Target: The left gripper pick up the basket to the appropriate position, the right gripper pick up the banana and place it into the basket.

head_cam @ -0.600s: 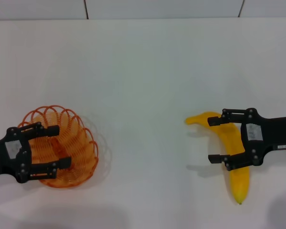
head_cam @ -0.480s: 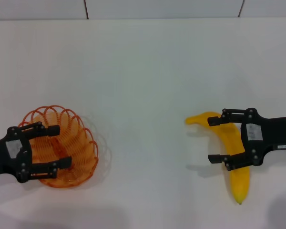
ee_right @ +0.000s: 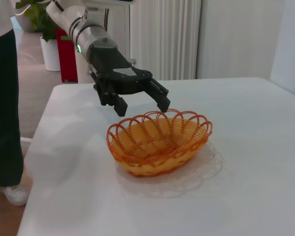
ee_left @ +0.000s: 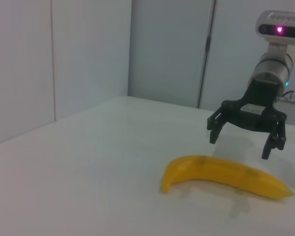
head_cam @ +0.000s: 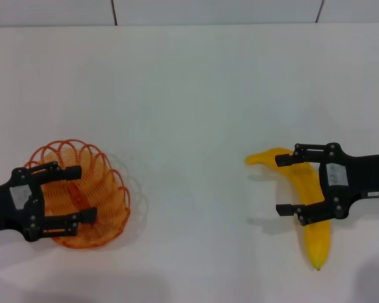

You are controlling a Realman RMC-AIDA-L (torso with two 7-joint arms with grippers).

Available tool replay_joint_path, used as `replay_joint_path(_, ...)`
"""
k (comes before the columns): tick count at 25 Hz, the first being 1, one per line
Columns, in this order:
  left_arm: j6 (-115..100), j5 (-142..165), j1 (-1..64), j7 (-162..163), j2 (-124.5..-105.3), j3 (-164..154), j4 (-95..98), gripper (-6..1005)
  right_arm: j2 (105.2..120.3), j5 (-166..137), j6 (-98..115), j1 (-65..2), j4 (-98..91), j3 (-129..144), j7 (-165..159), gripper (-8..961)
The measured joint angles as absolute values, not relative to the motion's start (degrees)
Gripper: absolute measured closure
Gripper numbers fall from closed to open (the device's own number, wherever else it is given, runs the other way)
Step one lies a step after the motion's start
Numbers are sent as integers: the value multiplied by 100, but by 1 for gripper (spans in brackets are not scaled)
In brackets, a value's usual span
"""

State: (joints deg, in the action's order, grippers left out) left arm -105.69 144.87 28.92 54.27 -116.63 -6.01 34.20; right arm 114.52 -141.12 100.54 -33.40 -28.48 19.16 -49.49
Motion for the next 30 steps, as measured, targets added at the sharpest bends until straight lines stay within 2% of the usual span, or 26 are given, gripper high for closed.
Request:
replay_joint_path(7, -10677, 13985, 2871, 5449, -11655, -523, 3418, 120, 11443, -14078, 10054, -3336, -2848, 1892, -4948, 59)
replay_joint_path(13, -10851, 13140, 2838, 6433, -11577, -503, 3672, 121, 11432, -14066, 10054, -3321, -2848, 1866, -4948, 59)
replay_joint_path(18, -10795, 13347, 3207, 8487, -11416, -726, 4833, 121, 11436, -14058, 10049, -3338, -2848, 1862, -4985, 60)
replay_joint_path(25, -10731, 14808, 3999, 9280, -11013, -1338, 5525, 121, 11430, -14054, 10046, -3348, -2848, 1855, -4997, 60)
replay_joint_path(28, -10721, 15120, 4067, 9133, -11034, -1837, 5866, 121, 11428, -14053, 10045, -3376, -2848, 1854, -5003, 60)
replay_joint_path(30, -10713, 15220, 4061, 8933, -11124, -2127, 6109, 122, 11427, -14053, 10045, -3392, -2848, 1854, -5007, 60)
